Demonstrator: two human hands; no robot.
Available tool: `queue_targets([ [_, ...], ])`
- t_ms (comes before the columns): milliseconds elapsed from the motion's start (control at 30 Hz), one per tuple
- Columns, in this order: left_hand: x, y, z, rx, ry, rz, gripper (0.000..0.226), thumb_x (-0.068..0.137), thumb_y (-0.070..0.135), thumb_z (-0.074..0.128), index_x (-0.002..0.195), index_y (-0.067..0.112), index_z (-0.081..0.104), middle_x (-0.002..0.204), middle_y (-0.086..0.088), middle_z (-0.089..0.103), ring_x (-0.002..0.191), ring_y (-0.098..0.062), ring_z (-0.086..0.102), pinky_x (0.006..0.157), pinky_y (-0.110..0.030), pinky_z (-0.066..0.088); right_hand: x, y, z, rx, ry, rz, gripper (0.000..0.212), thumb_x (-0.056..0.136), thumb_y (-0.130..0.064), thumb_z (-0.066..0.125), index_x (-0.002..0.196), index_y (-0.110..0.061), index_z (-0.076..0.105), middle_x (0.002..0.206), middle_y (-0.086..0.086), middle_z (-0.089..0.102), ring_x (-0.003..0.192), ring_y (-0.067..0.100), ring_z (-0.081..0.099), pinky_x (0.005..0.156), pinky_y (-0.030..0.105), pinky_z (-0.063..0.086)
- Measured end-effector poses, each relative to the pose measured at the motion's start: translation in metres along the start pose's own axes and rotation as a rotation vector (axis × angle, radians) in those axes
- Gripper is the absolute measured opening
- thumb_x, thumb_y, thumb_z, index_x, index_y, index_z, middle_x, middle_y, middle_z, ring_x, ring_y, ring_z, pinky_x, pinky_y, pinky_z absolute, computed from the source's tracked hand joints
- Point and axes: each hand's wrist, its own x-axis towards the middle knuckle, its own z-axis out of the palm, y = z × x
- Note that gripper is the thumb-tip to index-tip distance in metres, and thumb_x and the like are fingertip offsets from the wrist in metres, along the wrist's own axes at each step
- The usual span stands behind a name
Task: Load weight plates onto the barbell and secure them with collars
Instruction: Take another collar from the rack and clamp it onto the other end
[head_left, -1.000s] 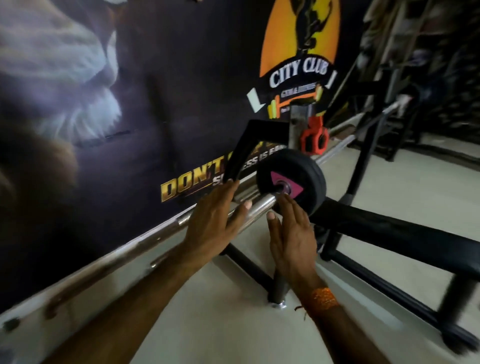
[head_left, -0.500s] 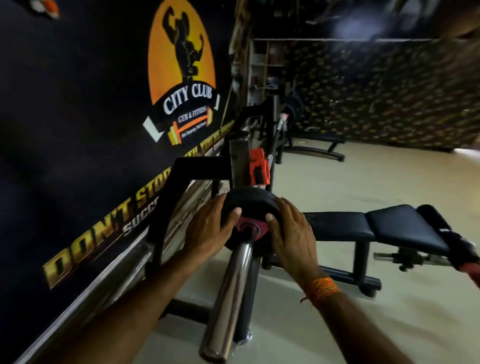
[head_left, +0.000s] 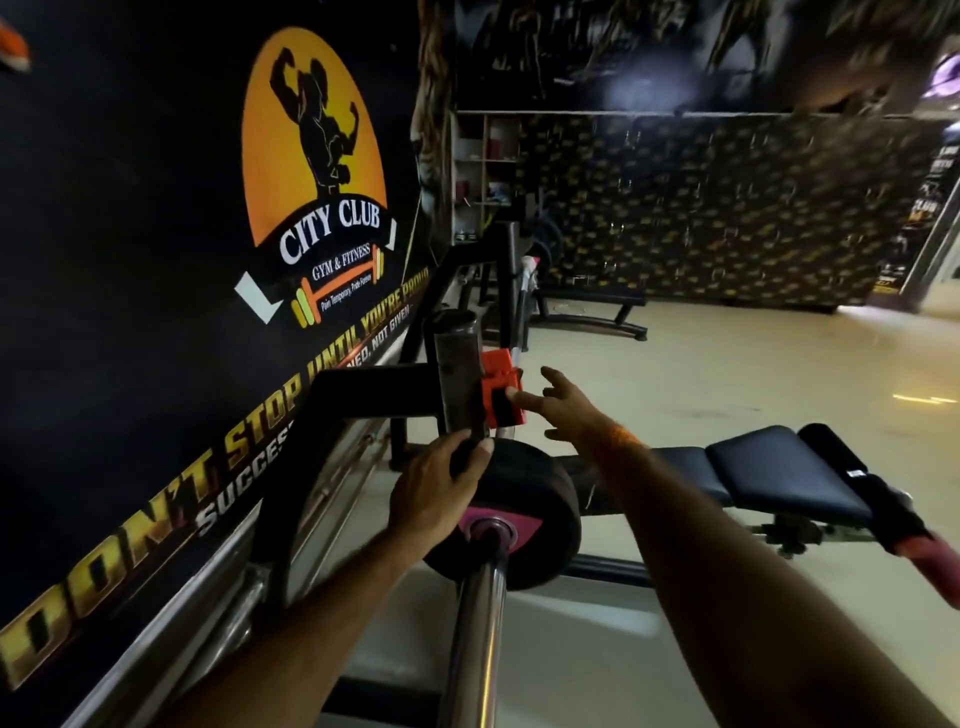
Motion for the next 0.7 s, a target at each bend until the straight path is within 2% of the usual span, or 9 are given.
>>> queue_targets([
  [33, 0.001, -0.001, -0.001, -0.001, 0.000, -0.002, 0.061, 0.095, 0.070, 0.038, 0.143, 0.034, 0.050, 0.144, 0.004, 0.056, 0.130, -0.020, 0.054, 0.102, -0.041, 0.047, 0.007, 0.000, -0.001, 0.026, -0.048, 0.015, 0.086, 0.089, -0.037, 0.074, 0.158, -0.022, 0.025, 0.159, 0.013, 0.036, 0.134, 0.032, 0.046, 0.099, 0.045, 0.047],
  [133, 0.002, -0.004, -0.001, -0.019, -0.016, 0.000, 0.063, 0.092, 0.074, 0.038, 0.142, 0.036, 0.050, 0.142, 0.006, 0.057, 0.127, -0.018, 0.055, 0.102, -0.043, 0.049, 0.029, 0.004, -0.004, 0.080, -0.148, 0.045, 0.092, 0.085, -0.039, 0.078, 0.159, -0.032, 0.023, 0.157, 0.014, 0.038, 0.137, 0.038, 0.045, 0.107, 0.051, 0.046],
  [233, 0.003, -0.008, 0.000, -0.024, -0.031, -0.013, 0.069, 0.087, 0.081, 0.035, 0.141, 0.041, 0.049, 0.139, 0.006, 0.059, 0.124, -0.017, 0.057, 0.099, -0.045, 0.051, 0.043, 0.007, -0.005, 0.094, -0.193, 0.031, 0.086, 0.079, -0.039, 0.082, 0.152, -0.033, 0.038, 0.146, 0.013, 0.051, 0.122, 0.034, 0.059, 0.103, 0.050, 0.051],
  [400, 0.004, -0.009, -0.002, -0.009, -0.027, -0.027, 0.066, 0.088, 0.079, 0.037, 0.142, 0.042, 0.049, 0.142, 0.005, 0.058, 0.127, -0.019, 0.056, 0.100, -0.042, 0.049, 0.047, 0.004, -0.009, 0.101, -0.119, -0.019, 0.079, 0.075, -0.030, 0.084, 0.145, -0.026, 0.048, 0.135, 0.013, 0.058, 0.113, 0.031, 0.064, 0.094, 0.047, 0.056],
  [533, 0.003, -0.006, -0.003, 0.003, -0.016, -0.036, 0.064, 0.091, 0.075, 0.039, 0.142, 0.040, 0.050, 0.143, 0.001, 0.057, 0.130, -0.023, 0.054, 0.098, -0.037, 0.043, 0.027, -0.001, -0.022, 0.189, -0.003, -0.072, 0.069, 0.083, -0.024, 0.079, 0.144, -0.023, 0.047, 0.135, 0.014, 0.058, 0.113, 0.032, 0.064, 0.076, 0.035, 0.057],
  [700, -0.001, -0.003, -0.003, 0.005, -0.047, -0.053, 0.068, 0.090, 0.078, 0.035, 0.146, 0.040, 0.044, 0.145, -0.002, 0.055, 0.130, -0.027, 0.053, 0.099, -0.042, 0.045, -0.025, -0.004, -0.031, 0.253, 0.038, -0.136, 0.067, 0.086, -0.028, 0.077, 0.146, -0.024, 0.045, 0.127, 0.009, 0.061, 0.108, 0.028, 0.067, 0.081, 0.035, 0.058],
])
